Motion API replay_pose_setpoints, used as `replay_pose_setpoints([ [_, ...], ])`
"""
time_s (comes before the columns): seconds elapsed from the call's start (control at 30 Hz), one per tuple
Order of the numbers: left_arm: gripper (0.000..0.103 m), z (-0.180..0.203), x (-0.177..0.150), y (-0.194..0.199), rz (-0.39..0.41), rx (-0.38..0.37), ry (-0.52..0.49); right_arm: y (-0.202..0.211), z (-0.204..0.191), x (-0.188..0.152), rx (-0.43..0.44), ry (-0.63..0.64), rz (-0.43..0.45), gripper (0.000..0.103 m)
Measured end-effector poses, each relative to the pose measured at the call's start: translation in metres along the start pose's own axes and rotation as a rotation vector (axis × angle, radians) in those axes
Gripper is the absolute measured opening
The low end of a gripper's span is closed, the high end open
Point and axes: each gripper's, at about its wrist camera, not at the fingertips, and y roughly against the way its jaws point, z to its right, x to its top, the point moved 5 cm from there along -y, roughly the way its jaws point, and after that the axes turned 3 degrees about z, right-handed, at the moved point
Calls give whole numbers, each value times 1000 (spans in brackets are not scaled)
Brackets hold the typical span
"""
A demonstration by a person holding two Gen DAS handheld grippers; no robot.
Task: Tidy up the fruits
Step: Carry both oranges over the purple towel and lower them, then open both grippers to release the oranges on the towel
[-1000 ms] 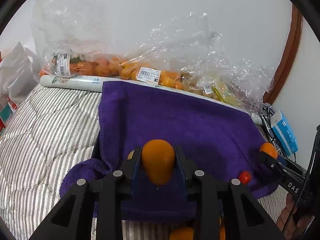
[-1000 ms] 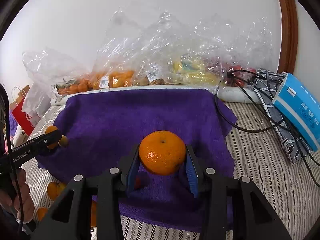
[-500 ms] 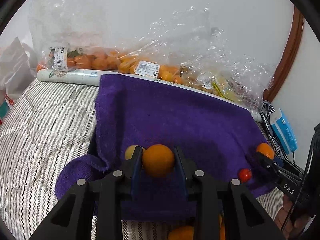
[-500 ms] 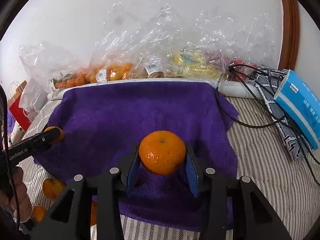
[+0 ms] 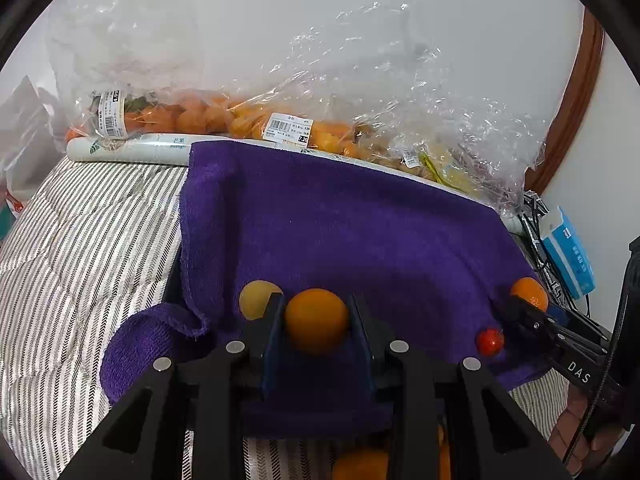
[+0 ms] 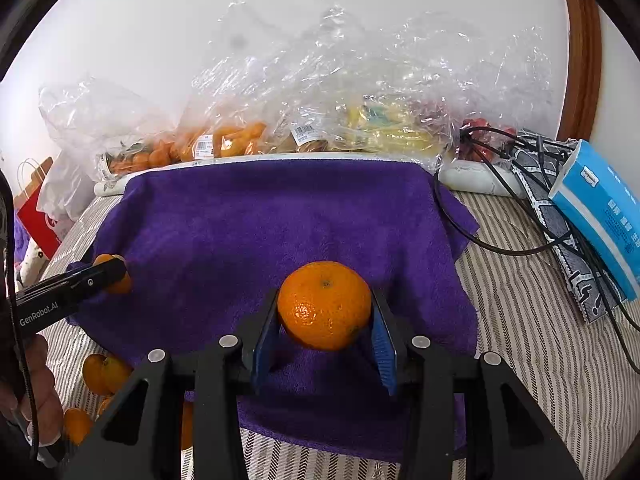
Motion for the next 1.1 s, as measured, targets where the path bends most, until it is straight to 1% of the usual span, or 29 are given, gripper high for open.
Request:
replay_pose_setpoints([
  [0.47, 31, -1, 0, 0, 1, -3, 0, -2, -1, 0, 8, 1, -7, 43],
  [0.6, 31, 1, 1, 5, 25, -13, -2, 4, -2, 1, 21, 3, 17, 44],
  [0.7, 31, 3, 2, 10, 42, -31, -4, 6, -3, 2, 11, 10, 28, 44],
  [0.77, 35, 5, 2, 13, 48, -45, -6, 6, -3, 2, 12, 8, 28, 44],
  [0.93, 41, 7, 4, 16, 59, -60, -1, 10, -2, 4, -3, -1, 49, 46],
  [1.03, 42, 6, 4, 17, 65, -59, 6, 14, -2, 7, -19, 7, 81, 47],
  [1.1, 42, 5, 5, 19, 74, -53, 3, 17, -3, 7, -12, 9, 91, 47],
])
